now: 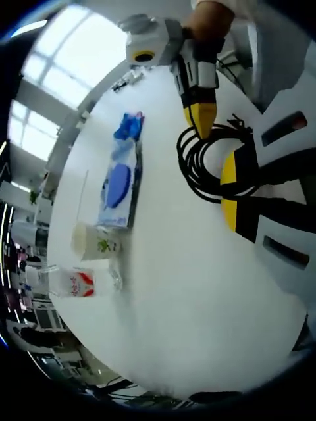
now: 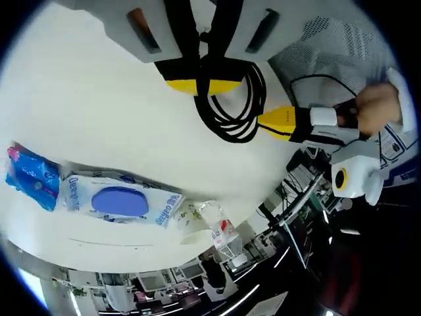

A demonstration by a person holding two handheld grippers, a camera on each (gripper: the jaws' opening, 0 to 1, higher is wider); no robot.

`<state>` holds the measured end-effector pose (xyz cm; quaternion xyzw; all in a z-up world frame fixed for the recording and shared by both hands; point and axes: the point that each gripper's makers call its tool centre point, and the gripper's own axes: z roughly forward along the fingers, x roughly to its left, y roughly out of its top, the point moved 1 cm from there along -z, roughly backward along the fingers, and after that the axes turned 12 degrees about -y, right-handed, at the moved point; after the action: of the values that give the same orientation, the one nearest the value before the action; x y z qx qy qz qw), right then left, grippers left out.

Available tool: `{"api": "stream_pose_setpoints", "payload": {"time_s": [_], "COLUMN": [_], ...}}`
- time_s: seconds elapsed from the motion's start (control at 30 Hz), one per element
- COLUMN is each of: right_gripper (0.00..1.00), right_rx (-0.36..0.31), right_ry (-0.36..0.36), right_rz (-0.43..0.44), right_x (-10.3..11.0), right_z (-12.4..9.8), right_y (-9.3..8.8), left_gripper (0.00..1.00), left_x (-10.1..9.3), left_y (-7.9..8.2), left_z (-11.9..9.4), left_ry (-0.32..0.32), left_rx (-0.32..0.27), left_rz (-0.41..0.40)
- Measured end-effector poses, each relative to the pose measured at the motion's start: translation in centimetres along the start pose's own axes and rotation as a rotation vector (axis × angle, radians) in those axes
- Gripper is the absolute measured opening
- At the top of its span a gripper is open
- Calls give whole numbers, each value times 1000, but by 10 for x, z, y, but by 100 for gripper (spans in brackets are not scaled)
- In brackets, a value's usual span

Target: Arrange the tabletop items into an orderly group along one side of the table until the central work area is clear of visible clutter.

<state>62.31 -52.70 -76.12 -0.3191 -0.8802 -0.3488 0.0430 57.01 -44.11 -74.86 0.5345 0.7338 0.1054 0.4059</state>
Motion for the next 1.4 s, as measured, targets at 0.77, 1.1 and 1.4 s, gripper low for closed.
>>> {"api": "stream_pose_setpoints", "payload": {"time_s": [0.77,1.1,1.4], "right_gripper": [0,0,0], "right_rx": [-70,-99,-119], "right_ry": [-72,-108,-149], "right_rz": [116,156,218], "right_x": [-59,-79,-107], "right_z": [-41,-54,-61], "right_y": [13,16,18], "left_gripper": [0,0,0], "left_x": [-54,-73,-91], "left_y": [33,45,53], "left_z": [42,62,80], "left_ry": [-83,-108,-147], "left_rx": [-4,20,44], "left_rz": [64,122,154]}}
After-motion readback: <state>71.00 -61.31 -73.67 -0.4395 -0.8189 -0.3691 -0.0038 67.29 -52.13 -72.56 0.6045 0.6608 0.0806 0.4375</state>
